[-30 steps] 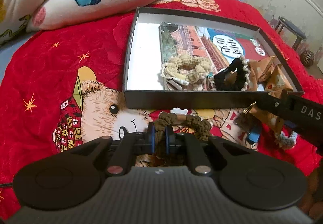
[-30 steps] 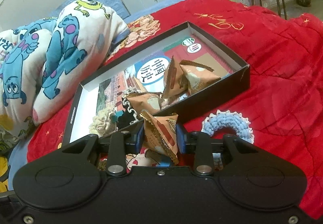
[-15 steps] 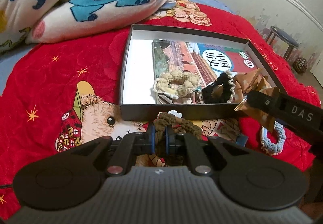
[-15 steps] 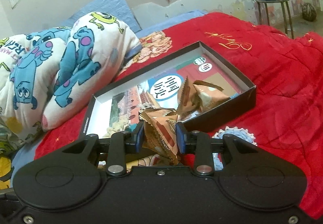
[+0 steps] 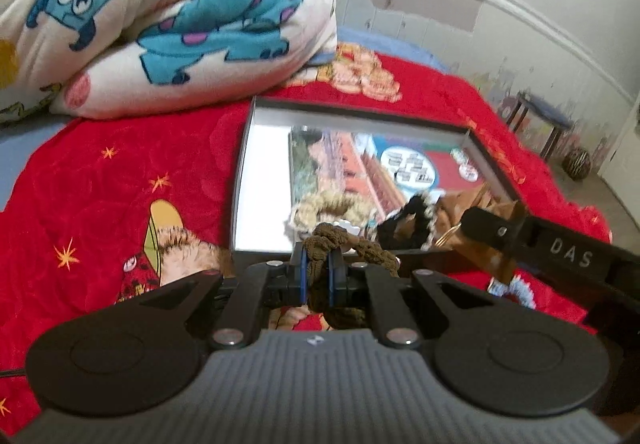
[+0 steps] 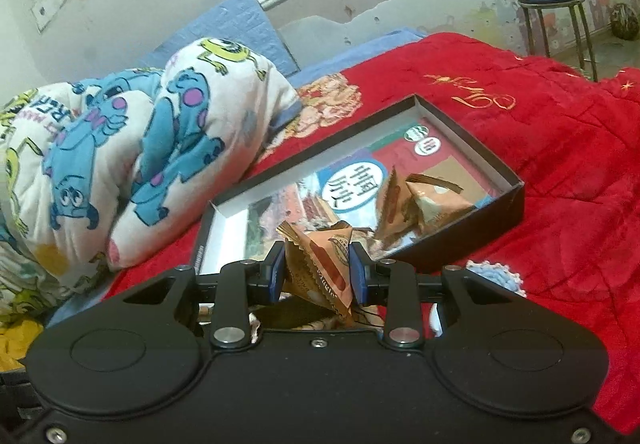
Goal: Organize objects
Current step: 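Lift the scrunchie in the left gripper and candy in the right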
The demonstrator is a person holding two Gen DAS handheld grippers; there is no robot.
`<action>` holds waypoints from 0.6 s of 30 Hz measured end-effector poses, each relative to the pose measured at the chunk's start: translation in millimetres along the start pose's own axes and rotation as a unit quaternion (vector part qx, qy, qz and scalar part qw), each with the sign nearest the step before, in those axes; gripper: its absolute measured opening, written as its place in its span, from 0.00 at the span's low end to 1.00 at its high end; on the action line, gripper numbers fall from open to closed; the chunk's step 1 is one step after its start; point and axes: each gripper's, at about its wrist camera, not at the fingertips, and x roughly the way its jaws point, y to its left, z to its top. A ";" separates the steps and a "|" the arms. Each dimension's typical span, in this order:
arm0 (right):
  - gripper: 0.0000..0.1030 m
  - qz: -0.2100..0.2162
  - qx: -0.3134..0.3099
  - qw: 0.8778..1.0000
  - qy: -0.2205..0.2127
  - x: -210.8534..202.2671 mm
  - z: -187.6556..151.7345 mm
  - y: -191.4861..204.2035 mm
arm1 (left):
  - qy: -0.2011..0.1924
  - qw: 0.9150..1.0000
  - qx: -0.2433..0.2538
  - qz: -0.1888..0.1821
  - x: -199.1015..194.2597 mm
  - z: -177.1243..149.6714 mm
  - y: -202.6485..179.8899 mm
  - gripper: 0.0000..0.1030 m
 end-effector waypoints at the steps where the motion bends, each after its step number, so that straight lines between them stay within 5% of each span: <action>1: 0.31 0.006 0.000 1.000 -0.003 -1.1 0.7 1.1 | -0.006 1.000 -0.003 -0.003 -2.0 1.1 0.8 0.12; 18: 0.31 0.093 -0.023 0.995 -0.039 -10.7 14.5 20.2 | -0.095 0.995 -0.008 -0.027 -25.6 13.0 4.8 0.12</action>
